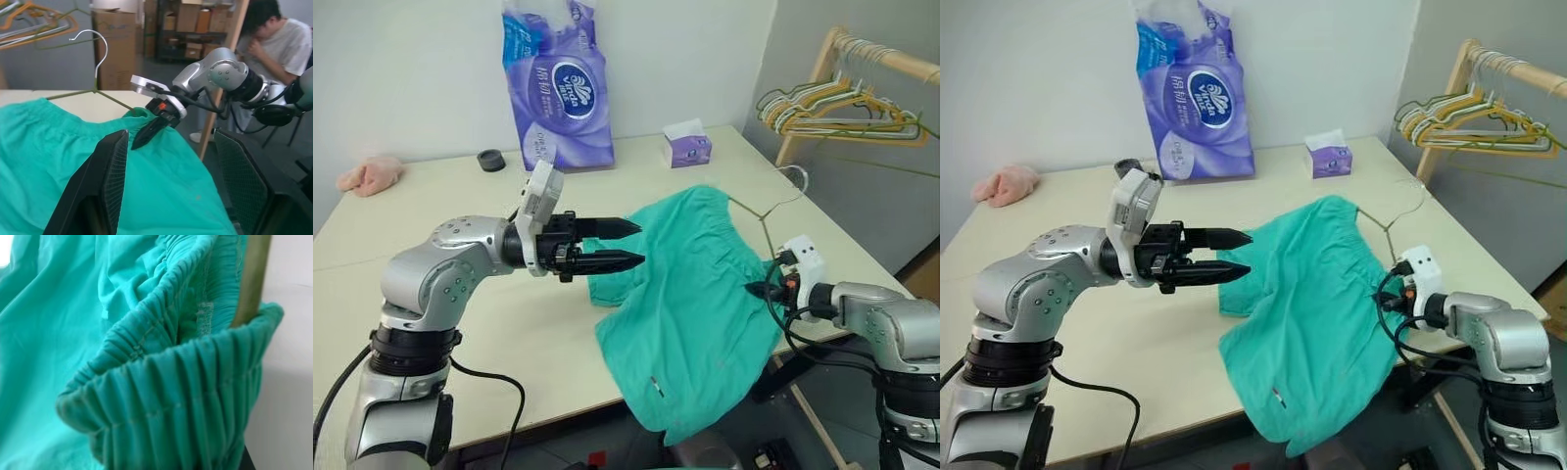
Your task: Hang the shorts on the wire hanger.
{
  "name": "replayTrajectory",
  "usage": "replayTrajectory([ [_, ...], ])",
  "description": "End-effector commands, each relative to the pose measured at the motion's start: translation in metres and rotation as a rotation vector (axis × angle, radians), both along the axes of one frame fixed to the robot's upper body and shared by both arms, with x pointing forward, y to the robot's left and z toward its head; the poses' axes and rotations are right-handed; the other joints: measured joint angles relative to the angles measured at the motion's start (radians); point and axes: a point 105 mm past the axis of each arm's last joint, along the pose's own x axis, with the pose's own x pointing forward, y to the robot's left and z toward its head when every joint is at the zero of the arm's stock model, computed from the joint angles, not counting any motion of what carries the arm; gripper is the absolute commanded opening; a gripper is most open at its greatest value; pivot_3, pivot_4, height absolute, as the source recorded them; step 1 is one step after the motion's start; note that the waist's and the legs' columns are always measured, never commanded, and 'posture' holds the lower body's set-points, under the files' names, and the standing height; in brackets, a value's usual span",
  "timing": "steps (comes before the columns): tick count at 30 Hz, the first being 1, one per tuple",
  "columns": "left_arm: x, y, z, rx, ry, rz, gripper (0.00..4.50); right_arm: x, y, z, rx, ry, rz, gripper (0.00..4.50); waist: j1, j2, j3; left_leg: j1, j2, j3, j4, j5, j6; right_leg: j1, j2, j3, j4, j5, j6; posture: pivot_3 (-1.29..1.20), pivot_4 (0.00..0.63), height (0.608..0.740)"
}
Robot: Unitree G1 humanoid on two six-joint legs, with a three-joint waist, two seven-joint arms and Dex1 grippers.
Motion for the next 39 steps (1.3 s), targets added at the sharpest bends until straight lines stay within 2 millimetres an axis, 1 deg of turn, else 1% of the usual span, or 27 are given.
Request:
replayTrajectory([
  [1, 0.011, -0.022, -0.002, 0.041, -0.108, -0.029, 2.94, -0.009, -0.024, 0.032, 0.019, -0.035, -0.129, 0.0, -0.004, 0.001, 0.001, 0.0, -0.001, 0.001, 0.0, 0.0, 0.0, 0.0, 0.0, 0.001, 0.0, 0.0, 0.0, -0.51, 0.065, 0.74],
  [2, 0.016, -0.028, -0.004, 0.054, -0.129, -0.016, 2.94, -0.011, -0.03, 0.036, 0.022, -0.042, -0.159, 0.0, -0.008, 0.002, 0.001, 0.0, -0.002, 0.001, 0.0, 0.0, 0.0, 0.0, 0.0, 0.001, -0.001, 0.0, 0.0, -0.52, 0.067, 0.74],
  [4, 0.032, -0.039, -0.011, 0.104, -0.187, 0.049, 3.29, -0.018, -0.04, 0.039, 0.014, -0.052, -0.201, 0.0, -0.018, 0.003, 0.002, 0.0, -0.004, 0.001, -0.001, 0.0, 0.0, 0.0, 0.0, 0.001, -0.001, -0.001, 0.0, -0.53, 0.073, 0.74],
  [6, 0.034, -0.051, -0.009, 0.082, -0.209, 0.043, 3.74, -0.024, -0.052, 0.04, 0.005, -0.062, -0.247, 0.0, -0.038, 0.004, 0.003, 0.001, -0.004, 0.001, -0.002, 0.0, 0.0, 0.0, 0.0, 0.002, -0.002, -0.002, 0.001, -0.54, 0.074, 0.74],
  [8, 0.038, -0.065, -0.007, 0.068, -0.247, 0.062, 4.38, -0.03, -0.063, 0.044, -0.009, -0.081, -0.3, 0.0, -0.058, 0.004, 0.004, 0.0, -0.004, 0.001, -0.003, 0.0, 0.001, 0.0, 0.0, 0.002, -0.002, -0.004, 0.001, -0.56, 0.08, 0.74],
  [9, 0.04, -0.069, -0.006, 0.067, -0.263, 0.073, 4.45, -0.032, -0.067, 0.045, -0.013, -0.087, -0.316, 0.0, -0.067, 0.004, 0.005, 0.0, -0.004, 0.001, -0.003, -0.001, 0.001, 0.0, 0.0, 0.002, -0.002, -0.005, 0.001, -0.57, 0.083, 0.74],
  [13, 0.049, -0.099, 0.007, 0.021, -0.347, 0.125, 4.45, -0.03, -0.095, 0.061, -0.035, -0.144, -0.474, 0.0, -0.107, 0.005, 0.006, -0.001, -0.005, 0.004, -0.004, -0.001, 0.002, 0.001, 0.0, 0.007, -0.003, -0.005, 0.002, -0.58, 0.087, 0.74],
  [17, 0.049, -0.128, 0.021, -0.028, -0.404, 0.124, 4.45, -0.019, -0.118, 0.088, -0.049, -0.218, -0.614, 0.0, -0.145, 0.007, 0.01, 0.001, -0.01, 0.008, -0.005, -0.003, 0.006, 0.001, -0.003, 0.012, -0.003, -0.008, 0.007, -0.6, 0.093, 0.74],
  [19, 0.047, -0.139, 0.025, -0.041, -0.421, 0.11, 4.45, -0.015, -0.127, 0.1, -0.047, -0.241, -0.668, 0.0, -0.165, 0.008, 0.012, 0.001, -0.011, 0.01, -0.005, -0.005, 0.009, 0.002, -0.004, 0.014, -0.005, -0.009, 0.009, -0.6, 0.095, 0.74],
  [23, 0.053, -0.153, 0.03, -0.049, -0.462, 0.117, 4.45, -0.007, -0.143, 0.122, -0.064, -0.256, -0.736, 0.0, -0.193, 0.007, 0.017, 0.003, -0.012, 0.011, -0.006, -0.007, 0.013, 0.005, -0.005, 0.015, -0.009, -0.009, 0.009, -0.6, 0.104, 0.74],
  [26, 0.061, -0.161, 0.035, -0.047, -0.513, 0.159, 4.45, -0.001, -0.153, 0.136, -0.067, -0.245, -0.78, 0.0, -0.204, 0.007, 0.029, 0.014, -0.013, 0.015, -0.009, -0.01, 0.017, 0.015, -0.008, 0.017, -0.015, -0.01, 0.01, -0.59, 0.111, 0.74],
  [28, 0.065, -0.165, 0.043, -0.069, -0.525, 0.181, 4.45, 0.004, -0.157, 0.141, -0.074, -0.22, -0.79, 0.0, -0.211, 0.008, 0.034, 0.015, -0.014, 0.017, -0.01, -0.01, 0.017, 0.016, -0.009, 0.019, -0.016, -0.01, 0.011, -0.58, 0.119, 0.74],
  [31, 0.065, -0.17, 0.05, -0.084, -0.553, 0.176, 4.45, 0.009, -0.163, 0.147, -0.086, -0.18, -0.798, 0.0, -0.22, 0.006, 0.044, 0.015, -0.014, 0.022, -0.013, -0.01, 0.018, 0.015, -0.01, 0.023, -0.017, -0.01, 0.012, -0.58, 0.127, 0.74],
  [36, 0.061, -0.179, 0.061, -0.111, -0.581, 0.165, 4.45, 0.024, -0.182, 0.158, -0.111, -0.14, -0.833, 0.0, -0.226, 0.007, 0.067, 0.02, -0.014, 0.029, -0.019, -0.01, 0.017, 0.015, -0.015, 0.028, -0.016, -0.011, 0.016, -0.56, 0.149, 0.74],
  [39, 0.058, -0.184, 0.068, -0.132, -0.594, 0.159, 4.45, 0.03, -0.195, 0.161, -0.132, -0.121, -0.857, 0.0, -0.226, 0.005, 0.083, 0.024, -0.015, 0.033, -0.02, -0.01, 0.017, 0.016, -0.016, 0.032, -0.016, -0.011, 0.018, -0.55, 0.161, 0.74],
])
